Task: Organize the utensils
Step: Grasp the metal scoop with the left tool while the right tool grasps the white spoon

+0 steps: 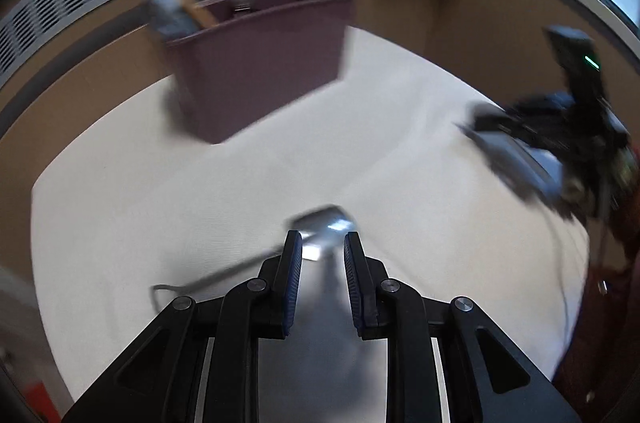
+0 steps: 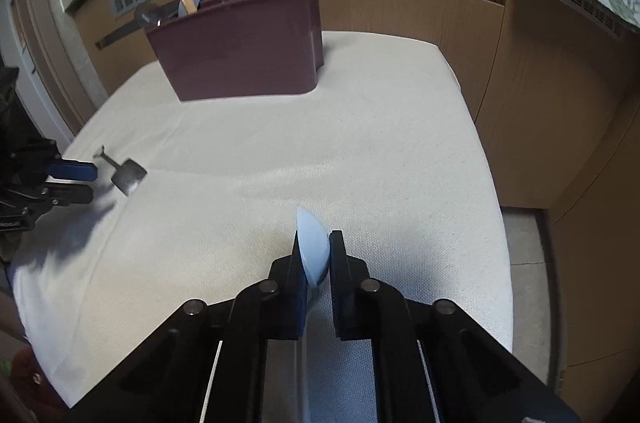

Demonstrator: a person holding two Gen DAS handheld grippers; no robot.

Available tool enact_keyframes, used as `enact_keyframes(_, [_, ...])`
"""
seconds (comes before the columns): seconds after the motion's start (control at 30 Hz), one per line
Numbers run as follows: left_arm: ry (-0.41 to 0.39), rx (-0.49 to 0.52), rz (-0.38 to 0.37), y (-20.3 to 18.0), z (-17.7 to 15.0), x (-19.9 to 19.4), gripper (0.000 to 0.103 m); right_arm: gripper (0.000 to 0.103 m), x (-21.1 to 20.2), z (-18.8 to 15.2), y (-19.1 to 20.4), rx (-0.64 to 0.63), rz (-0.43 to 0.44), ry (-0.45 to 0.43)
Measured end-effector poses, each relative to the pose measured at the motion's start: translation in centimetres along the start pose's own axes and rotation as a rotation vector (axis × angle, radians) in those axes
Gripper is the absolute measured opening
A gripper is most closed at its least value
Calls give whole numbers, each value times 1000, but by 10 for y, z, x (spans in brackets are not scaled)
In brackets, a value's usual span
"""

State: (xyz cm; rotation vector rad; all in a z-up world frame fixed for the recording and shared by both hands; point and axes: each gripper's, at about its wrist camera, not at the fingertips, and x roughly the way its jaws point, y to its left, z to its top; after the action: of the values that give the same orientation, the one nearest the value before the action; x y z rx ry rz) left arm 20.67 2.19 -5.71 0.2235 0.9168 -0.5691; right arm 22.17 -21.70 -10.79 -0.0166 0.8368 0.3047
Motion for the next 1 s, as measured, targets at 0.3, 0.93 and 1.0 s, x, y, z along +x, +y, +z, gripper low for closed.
enact_keyframes(0.3, [34, -272, -73, 74, -18, 15, 23, 9, -25, -2, 6, -5, 22, -47])
enact_keyframes(0.93, [177, -149, -100, -34, -27, 0, 39, 10, -25, -5, 5, 33, 45, -45])
enact_keyframes(1.0, [174, -304, -93, -17, -30, -7, 39, 10, -27, -7, 0, 42, 36, -52])
